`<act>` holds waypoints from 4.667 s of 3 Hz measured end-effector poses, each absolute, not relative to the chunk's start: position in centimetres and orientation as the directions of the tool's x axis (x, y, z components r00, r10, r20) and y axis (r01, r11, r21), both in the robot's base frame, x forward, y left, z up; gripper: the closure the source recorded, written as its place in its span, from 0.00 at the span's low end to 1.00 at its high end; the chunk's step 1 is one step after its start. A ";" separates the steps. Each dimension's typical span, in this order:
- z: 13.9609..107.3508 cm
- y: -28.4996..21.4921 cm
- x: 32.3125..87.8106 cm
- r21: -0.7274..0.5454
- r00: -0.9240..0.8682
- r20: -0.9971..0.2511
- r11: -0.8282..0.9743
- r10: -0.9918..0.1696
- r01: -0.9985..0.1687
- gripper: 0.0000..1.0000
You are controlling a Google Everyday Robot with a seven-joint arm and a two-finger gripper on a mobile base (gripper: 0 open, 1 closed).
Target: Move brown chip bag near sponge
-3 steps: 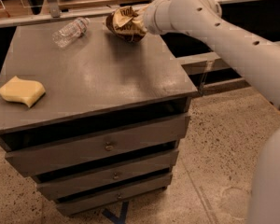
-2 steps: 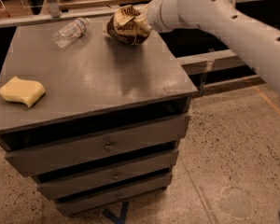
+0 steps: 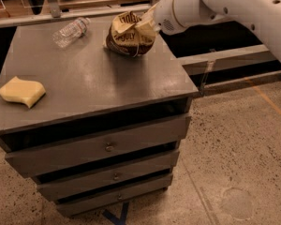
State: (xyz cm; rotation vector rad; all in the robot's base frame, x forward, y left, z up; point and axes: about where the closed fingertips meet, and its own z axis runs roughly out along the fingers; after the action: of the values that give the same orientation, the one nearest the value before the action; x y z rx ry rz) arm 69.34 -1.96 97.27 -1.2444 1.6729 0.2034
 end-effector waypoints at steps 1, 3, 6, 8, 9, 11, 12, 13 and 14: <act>97.0 0.0 65.5 -0.294 0.010 -0.808 0.388 -0.590 -0.874 1.00; 96.5 5.1 59.4 -0.122 -0.014 -0.867 0.240 -0.498 -0.963 1.00; 94.8 9.4 55.6 -0.081 -0.011 -0.886 0.178 -0.463 -0.981 0.81; 93.3 10.6 54.6 -0.107 -0.011 -0.873 0.214 -0.487 -0.971 0.35; 92.7 11.0 54.4 -0.131 -0.011 -0.873 0.257 -0.487 -0.957 0.12; 93.0 10.3 54.5 -0.180 -0.018 -0.874 0.360 -0.485 -0.915 0.00; 93.9 8.2 55.9 -0.188 -0.039 -0.875 0.412 -0.483 -0.892 0.00; 94.6 4.7 58.9 -0.242 -0.059 -0.864 0.514 -0.500 -0.823 0.00; 94.9 0.6 63.4 -0.313 -0.081 -0.855 0.633 -0.513 -0.708 0.00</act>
Offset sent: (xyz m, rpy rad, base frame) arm -0.1170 0.0753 -0.0074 0.1739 0.2981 0.3332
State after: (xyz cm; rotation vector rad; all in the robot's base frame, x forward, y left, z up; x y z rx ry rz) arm 63.44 0.64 94.92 -0.9974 1.7386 0.2182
